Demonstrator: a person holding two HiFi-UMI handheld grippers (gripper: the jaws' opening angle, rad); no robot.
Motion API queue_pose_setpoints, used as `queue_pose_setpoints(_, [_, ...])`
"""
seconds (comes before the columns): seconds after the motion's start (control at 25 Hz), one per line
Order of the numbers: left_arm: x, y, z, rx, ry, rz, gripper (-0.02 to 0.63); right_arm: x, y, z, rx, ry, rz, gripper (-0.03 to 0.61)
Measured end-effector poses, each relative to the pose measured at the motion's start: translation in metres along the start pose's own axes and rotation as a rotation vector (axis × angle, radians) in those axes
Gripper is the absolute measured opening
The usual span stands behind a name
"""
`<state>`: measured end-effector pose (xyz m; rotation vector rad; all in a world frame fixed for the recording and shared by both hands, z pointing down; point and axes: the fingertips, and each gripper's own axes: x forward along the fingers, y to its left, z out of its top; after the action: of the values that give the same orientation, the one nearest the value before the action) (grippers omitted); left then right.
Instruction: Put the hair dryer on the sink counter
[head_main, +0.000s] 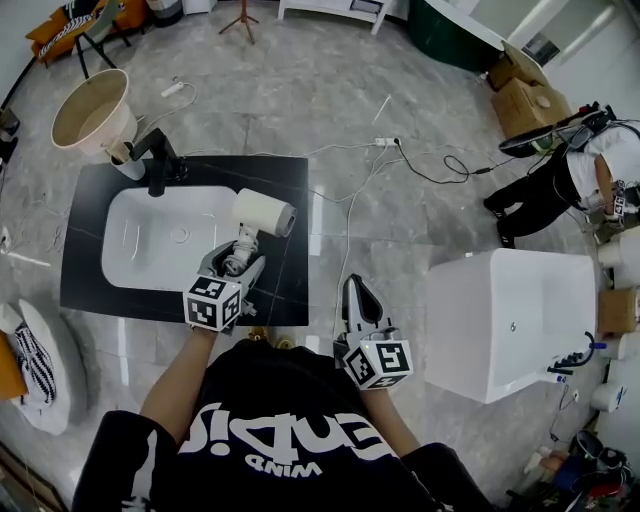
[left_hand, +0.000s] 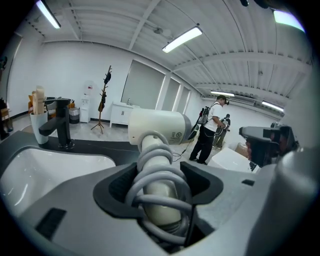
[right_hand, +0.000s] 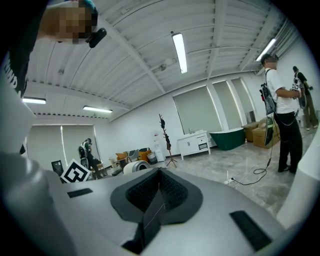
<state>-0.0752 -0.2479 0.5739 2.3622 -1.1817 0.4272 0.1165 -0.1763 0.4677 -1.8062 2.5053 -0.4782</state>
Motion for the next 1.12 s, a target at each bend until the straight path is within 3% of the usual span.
queue_pose_setpoints(0.56, [0.062, 0.005, -0.043, 0.016, 0.138, 0.031, 0.268, -0.01, -0.013, -0.007, 0.006, 0.013, -0.049, 0.023])
queue_pose_setpoints(1.12, [0.08, 0.016, -0.076, 0.006, 0.244, 0.068, 0.268, -0.009, -0.018, -0.011, 0.007, 0.025, -0.064, 0.023])
